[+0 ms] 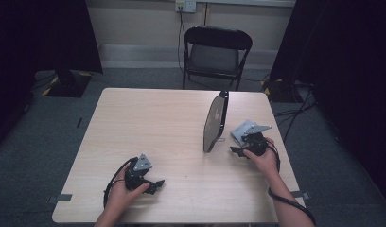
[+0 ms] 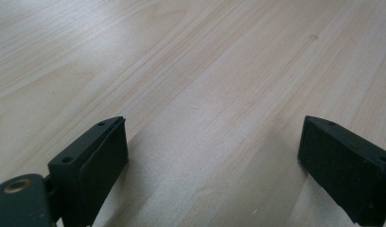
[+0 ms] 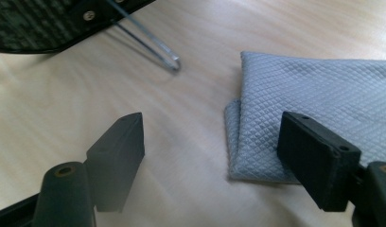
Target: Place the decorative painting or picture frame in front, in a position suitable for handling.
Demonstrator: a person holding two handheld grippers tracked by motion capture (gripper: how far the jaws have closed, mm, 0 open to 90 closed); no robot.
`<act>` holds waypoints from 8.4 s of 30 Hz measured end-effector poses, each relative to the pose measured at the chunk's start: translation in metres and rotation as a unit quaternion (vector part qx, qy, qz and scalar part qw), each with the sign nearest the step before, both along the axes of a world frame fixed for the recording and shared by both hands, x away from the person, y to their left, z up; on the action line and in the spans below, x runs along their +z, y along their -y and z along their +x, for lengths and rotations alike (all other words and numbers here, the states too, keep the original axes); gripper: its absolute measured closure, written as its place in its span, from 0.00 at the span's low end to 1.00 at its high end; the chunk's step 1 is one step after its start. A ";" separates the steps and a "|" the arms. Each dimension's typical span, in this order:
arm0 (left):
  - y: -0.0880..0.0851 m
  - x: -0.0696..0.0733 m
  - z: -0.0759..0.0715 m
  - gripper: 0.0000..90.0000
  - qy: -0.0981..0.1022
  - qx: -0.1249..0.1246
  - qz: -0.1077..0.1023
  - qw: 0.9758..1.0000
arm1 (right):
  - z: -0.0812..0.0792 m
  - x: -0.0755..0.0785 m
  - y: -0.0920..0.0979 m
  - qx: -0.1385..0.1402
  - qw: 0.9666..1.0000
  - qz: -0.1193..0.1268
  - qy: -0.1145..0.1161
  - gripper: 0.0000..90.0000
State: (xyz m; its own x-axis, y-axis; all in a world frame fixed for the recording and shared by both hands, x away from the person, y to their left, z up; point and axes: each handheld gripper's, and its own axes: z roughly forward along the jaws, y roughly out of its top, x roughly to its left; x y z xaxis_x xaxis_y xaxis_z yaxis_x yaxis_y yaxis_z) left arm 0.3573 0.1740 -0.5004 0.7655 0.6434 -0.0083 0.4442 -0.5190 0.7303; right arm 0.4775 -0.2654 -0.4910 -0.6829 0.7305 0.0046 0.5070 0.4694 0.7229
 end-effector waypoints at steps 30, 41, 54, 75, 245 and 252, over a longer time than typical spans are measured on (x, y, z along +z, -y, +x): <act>0.001 0.000 0.001 0.09 0.000 -0.002 0.000 1.000 | -0.135 0.003 -0.055 0.100 0.995 -0.013 0.014 0.29; 0.000 0.000 0.001 0.09 0.000 -0.002 0.001 1.000 | -0.096 0.019 -0.003 0.019 0.999 -0.010 0.026 0.34; 0.001 0.000 0.001 0.09 0.000 -0.002 0.001 1.000 | -0.088 0.001 0.010 -0.010 1.000 0.011 -0.005 0.45; 0.049 0.027 -0.016 0.18 -0.027 -0.053 -0.032 0.998 | -0.135 0.005 -0.095 0.078 0.994 0.063 -0.051 0.75; -0.022 0.028 -0.013 0.46 -0.050 0.052 0.012 0.997 | -0.036 0.123 -0.082 -0.098 0.992 0.078 -0.009 0.77; -0.024 0.030 -0.013 0.46 -0.047 0.056 0.010 0.997 | -0.033 0.122 -0.079 -0.123 0.989 0.084 0.002 0.90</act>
